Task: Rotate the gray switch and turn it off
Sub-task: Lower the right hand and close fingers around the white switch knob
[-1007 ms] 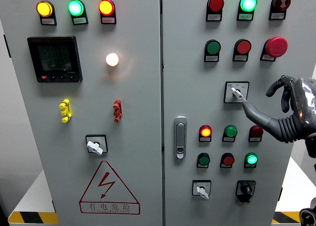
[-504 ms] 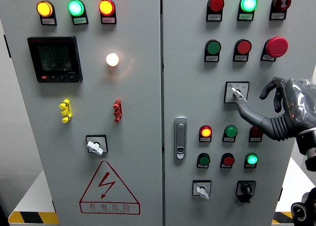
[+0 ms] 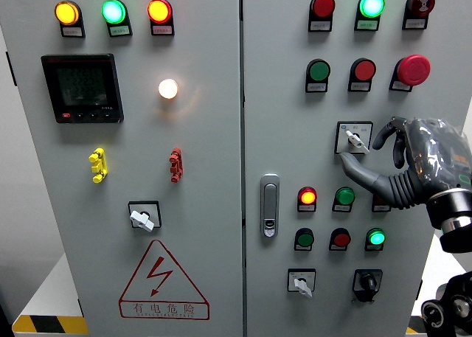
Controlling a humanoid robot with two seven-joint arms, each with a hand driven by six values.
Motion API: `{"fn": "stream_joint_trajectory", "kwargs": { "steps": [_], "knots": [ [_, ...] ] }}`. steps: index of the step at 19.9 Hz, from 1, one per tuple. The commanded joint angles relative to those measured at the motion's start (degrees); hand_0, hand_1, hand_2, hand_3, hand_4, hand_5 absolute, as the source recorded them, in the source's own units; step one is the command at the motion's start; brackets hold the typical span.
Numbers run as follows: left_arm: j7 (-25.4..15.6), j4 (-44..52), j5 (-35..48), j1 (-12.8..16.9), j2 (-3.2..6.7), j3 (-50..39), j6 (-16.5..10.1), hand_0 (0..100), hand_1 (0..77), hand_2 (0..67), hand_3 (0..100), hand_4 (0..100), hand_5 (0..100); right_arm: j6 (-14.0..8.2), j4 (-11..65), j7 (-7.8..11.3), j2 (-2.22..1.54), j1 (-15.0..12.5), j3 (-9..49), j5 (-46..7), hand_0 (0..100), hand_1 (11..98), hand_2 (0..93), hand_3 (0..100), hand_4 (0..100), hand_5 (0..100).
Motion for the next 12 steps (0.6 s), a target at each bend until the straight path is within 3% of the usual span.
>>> {"fn": "stream_joint_trajectory", "kwargs": {
  "steps": [1, 12],
  "knots": [
    [0.0, 0.0, -0.1, 0.0, 0.00, 0.0, 0.0, 88, 0.0, 13.3, 19, 8, 11, -0.1, -0.8, -0.02, 0.00, 0.6, -0.1, 0.0, 0, 34.5, 65.0, 100, 100, 100],
    [0.0, 0.0, -0.1, 0.0, 0.00, 0.0, 0.0, 88, 0.0, 13.3, 19, 8, 11, 0.0, -2.2, -0.90, 0.09, 1.6, -1.4, -0.1, 0, 33.3, 65.2, 100, 100, 100]
  ]
}}
